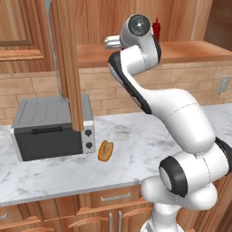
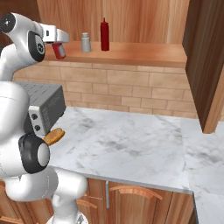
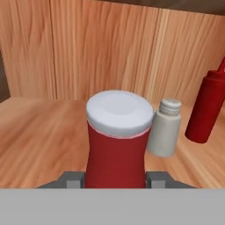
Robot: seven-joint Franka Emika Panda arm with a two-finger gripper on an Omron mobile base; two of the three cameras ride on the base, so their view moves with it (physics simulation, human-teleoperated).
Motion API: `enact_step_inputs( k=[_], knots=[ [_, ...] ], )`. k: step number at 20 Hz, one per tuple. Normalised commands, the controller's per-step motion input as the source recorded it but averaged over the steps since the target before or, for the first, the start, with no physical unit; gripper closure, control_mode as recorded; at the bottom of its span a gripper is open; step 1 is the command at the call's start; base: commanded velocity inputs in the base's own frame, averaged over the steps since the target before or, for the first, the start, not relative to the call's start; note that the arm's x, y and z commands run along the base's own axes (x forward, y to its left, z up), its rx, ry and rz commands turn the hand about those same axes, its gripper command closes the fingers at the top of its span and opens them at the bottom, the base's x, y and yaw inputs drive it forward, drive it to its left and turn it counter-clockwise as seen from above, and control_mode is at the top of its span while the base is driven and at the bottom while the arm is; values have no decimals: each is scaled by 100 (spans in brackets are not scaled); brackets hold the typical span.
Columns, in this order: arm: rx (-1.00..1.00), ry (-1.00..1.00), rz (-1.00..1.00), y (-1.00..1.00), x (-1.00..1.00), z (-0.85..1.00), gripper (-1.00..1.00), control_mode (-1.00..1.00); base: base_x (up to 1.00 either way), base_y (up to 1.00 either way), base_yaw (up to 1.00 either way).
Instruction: There are various items on the counter. Only move the condiments/shakers into the cabinet.
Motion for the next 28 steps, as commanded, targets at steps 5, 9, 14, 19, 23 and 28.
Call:
enact_step_inputs(
  k=[5, 9, 14, 19, 23, 28],
  knots=[
    [4, 6, 0, 0, 31, 22, 100, -100, 0, 0, 0],
    [2, 2, 0, 0, 5, 43, 100, -100, 0, 0, 0],
    [-1, 0, 0, 0, 25, -1, 100, -100, 0, 0, 0],
    [-2, 0, 0, 0, 32, -33, 100, -100, 0, 0, 0],
    [-4, 0, 0, 0, 28, -55, 100, -100, 0, 0, 0],
    [-1, 0, 0, 0, 31, -16, 100, -100, 0, 0, 0]
  ],
)
